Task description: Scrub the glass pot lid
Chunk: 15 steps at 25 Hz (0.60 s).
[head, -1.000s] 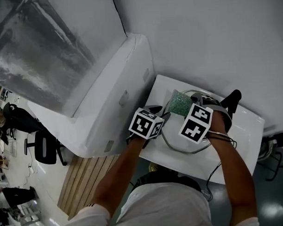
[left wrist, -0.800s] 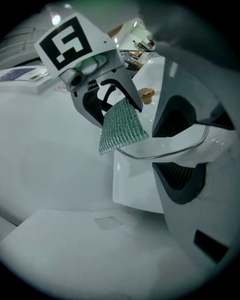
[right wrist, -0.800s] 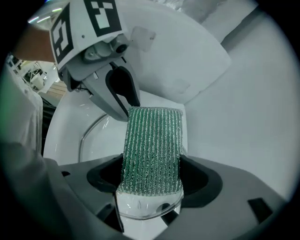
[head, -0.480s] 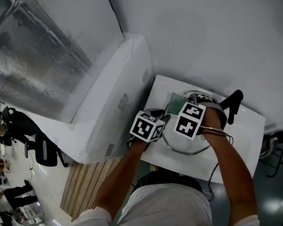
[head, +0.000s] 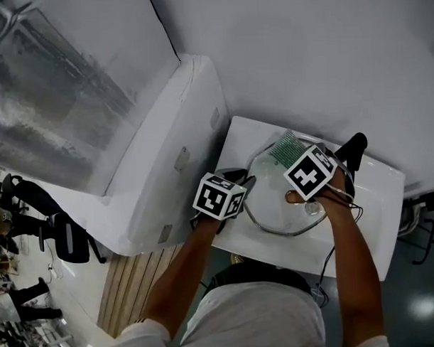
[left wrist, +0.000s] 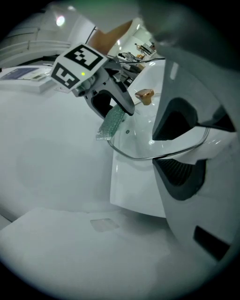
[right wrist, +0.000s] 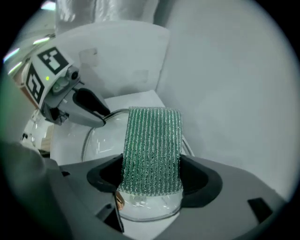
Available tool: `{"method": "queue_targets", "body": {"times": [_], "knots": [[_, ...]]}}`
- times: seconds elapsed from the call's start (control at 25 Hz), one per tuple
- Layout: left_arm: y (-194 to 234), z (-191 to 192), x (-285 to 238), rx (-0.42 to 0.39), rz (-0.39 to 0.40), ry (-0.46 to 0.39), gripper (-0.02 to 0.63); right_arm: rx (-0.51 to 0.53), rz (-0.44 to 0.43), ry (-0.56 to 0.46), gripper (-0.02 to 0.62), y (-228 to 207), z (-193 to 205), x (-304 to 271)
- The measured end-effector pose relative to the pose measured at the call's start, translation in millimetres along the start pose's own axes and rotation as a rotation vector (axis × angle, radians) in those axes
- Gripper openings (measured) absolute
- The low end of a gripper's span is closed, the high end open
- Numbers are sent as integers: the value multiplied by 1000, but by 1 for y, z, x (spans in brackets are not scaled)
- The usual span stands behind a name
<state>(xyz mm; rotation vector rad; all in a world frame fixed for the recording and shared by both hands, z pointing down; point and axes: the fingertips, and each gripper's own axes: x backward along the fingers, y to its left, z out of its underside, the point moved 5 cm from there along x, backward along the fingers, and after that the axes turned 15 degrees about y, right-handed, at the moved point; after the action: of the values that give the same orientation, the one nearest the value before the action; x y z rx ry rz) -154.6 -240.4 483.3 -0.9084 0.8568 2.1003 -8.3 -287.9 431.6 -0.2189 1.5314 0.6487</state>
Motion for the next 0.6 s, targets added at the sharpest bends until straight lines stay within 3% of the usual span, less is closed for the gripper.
{"method": "queue_targets", "body": {"times": [0.24, 0.36, 0.44, 0.6], "knots": [[0, 1, 0, 9, -6, -6, 135, -235, -59, -59, 348, -13, 16, 1], [0, 1, 0, 15, -7, -12, 133, -290, -54, -75, 348, -16, 23, 1], [0, 0, 0, 20, -6, -15, 133, -246, -22, -92, 348, -13, 19, 9], [0, 0, 0, 21, -1, -16, 133, -40, 77, -77, 348, 13, 15, 31]]}}
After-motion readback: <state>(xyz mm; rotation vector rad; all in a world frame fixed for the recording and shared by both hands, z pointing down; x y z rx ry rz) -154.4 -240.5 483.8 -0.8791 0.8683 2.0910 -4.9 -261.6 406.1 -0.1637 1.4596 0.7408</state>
